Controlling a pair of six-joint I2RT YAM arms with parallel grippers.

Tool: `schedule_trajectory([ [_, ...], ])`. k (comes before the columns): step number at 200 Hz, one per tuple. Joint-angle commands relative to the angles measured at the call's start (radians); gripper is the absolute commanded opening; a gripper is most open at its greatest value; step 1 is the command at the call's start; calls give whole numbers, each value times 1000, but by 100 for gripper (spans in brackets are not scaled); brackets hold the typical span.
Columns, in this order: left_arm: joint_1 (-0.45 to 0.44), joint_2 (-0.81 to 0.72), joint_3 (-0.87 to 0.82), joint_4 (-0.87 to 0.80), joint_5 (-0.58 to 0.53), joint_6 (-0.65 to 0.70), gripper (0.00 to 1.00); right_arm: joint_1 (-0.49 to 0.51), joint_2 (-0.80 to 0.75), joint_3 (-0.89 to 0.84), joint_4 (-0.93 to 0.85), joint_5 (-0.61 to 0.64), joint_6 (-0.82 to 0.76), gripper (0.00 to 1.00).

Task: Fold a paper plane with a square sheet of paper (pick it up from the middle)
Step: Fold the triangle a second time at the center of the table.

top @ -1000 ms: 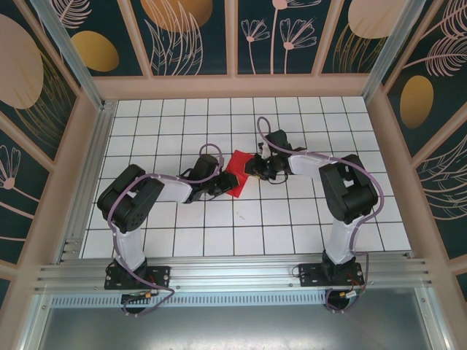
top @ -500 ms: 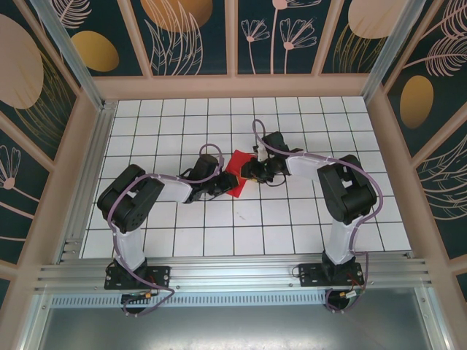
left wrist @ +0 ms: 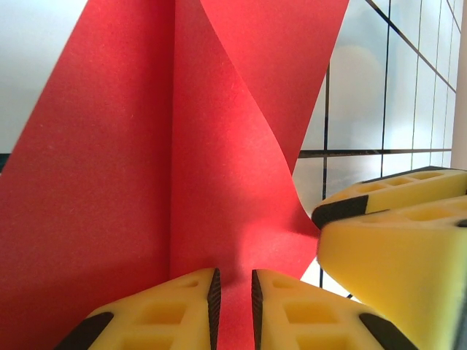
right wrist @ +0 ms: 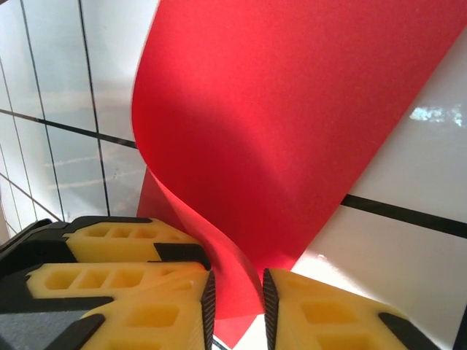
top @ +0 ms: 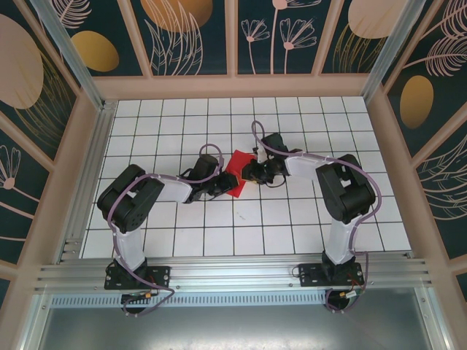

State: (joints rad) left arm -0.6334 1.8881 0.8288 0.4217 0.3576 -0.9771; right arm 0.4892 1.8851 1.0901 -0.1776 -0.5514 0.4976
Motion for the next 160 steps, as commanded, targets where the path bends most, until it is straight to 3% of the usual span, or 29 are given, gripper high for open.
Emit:
schedule_trajectory([
  [1,1,-14,19,-18,-12,10,22,9,21,1,-14,-18,-23,22],
  [45,0,-39,10,-14,-12,11,27,10,24,21,-27,17,-67,10],
  [96,3,-103,-36,-77,-85,37,37,19,46,61,-57,53,-163,7],
  [117,3,-100,-34,-124,-115,52,36,23,56,75,-66,59,-188,7],
  [160,3,-104,-30,-206,-189,84,26,27,69,97,-77,78,-222,7],
])
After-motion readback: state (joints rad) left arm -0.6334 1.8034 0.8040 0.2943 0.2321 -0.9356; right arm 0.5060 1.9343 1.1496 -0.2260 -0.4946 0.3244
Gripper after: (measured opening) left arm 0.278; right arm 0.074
